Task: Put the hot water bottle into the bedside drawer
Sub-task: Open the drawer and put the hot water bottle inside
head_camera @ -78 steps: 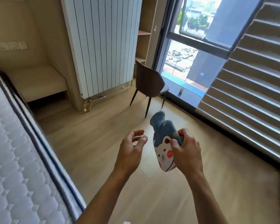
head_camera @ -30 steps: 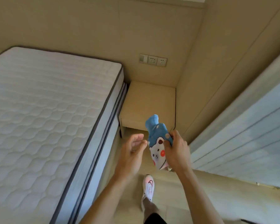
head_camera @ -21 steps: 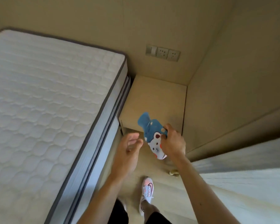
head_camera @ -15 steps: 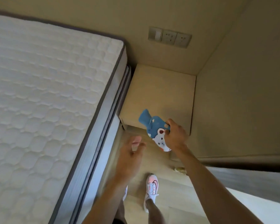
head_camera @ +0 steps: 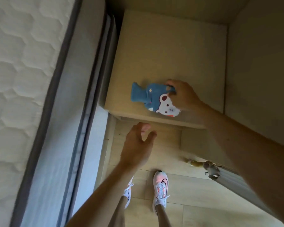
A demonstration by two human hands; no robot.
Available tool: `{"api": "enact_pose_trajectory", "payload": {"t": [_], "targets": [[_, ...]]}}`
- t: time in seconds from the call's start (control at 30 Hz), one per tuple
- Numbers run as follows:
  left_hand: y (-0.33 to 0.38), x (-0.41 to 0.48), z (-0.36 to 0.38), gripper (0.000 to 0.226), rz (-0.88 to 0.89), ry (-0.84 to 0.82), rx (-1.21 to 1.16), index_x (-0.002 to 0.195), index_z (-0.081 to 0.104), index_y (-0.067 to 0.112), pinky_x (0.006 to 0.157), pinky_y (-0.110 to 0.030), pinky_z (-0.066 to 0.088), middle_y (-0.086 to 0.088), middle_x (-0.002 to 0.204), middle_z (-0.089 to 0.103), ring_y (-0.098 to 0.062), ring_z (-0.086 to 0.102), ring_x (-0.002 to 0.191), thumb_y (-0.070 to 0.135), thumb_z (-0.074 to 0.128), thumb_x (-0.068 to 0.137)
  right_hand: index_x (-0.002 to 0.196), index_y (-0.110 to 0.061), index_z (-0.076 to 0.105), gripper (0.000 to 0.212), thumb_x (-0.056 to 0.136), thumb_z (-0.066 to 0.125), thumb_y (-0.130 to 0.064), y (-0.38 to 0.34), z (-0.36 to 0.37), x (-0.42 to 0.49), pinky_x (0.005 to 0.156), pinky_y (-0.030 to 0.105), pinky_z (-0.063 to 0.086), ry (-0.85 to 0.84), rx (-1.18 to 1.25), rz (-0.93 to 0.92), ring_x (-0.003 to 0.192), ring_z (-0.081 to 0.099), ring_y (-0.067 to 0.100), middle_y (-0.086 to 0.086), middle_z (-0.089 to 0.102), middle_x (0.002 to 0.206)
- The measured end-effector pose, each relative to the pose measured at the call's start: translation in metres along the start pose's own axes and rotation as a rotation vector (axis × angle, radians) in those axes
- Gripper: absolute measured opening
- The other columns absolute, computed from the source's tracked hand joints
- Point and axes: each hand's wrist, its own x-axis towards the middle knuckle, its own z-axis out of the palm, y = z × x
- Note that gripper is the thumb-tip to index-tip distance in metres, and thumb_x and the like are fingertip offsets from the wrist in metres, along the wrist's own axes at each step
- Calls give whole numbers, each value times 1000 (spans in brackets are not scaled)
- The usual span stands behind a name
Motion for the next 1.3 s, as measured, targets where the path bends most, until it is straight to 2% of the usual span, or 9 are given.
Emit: {"api": "enact_pose_trajectory", "payload": {"t": [0.1,0.2,0.37,0.5,0.67,0.8,0.93,1.1,1.3], "targets": [[-22,25,9,26,31,-15,36,116,66,20,96,-26,46,4,121,67,-9,60,113,28,63,91,108,-12,62,24,90,51,-2,23,14,28,74,36,52,-86,72,4,93,63,25,5,64,101],[-41,45,16,28,67,-32,66,118,63,22,96,-25,46,6,123,65,-8,58,115,31,61,92,102,-22,57,20,93,53,-4,41,22,51,58,17,46,-113,102,0,79,61,13,-6,59,90],[-54,70,29,37,155,-15,168,127,58,20,93,-18,39,5,128,60,-8,53,118,33,60,92,131,-9,57,38,94,55,-7,59,44,71,99,35,46,-17,-43,-32,120,55,26,13,58,130],[-51,82,31,42,269,-11,286,129,55,16,88,-9,31,0,129,57,-12,51,120,32,60,91,137,-8,52,47,91,54,-5,54,59,46,105,40,42,199,62,30,124,51,29,15,52,134],[-58,90,28,48,407,20,484,134,54,9,106,-33,43,-10,139,54,-23,46,132,28,62,90,113,-7,57,30,83,58,-2,34,105,-65,85,29,47,709,368,50,101,56,23,10,55,108],[-69,94,29,57,474,15,696,141,49,7,111,-41,40,-13,149,46,-27,40,140,26,62,89,106,-16,57,20,86,58,-14,30,172,-114,74,30,43,658,887,593,81,54,17,-2,56,88],[-81,99,37,66,502,-7,859,149,39,6,116,-47,34,-15,155,40,-30,33,147,28,60,90,126,-13,59,46,99,43,-45,53,214,-84,88,38,46,387,1430,1123,100,64,21,9,66,115],[-95,103,44,72,550,26,936,151,36,6,117,-50,33,-15,157,37,-33,29,149,23,63,87,153,-16,34,87,89,28,-75,71,240,-39,117,47,28,296,1967,994,139,43,28,11,44,153],[-105,110,47,74,616,86,925,150,36,7,113,-44,39,-13,155,38,-32,31,147,15,63,81,155,-20,29,101,78,32,-86,88,253,-6,120,49,23,449,2205,886,143,39,30,11,41,156]]}}
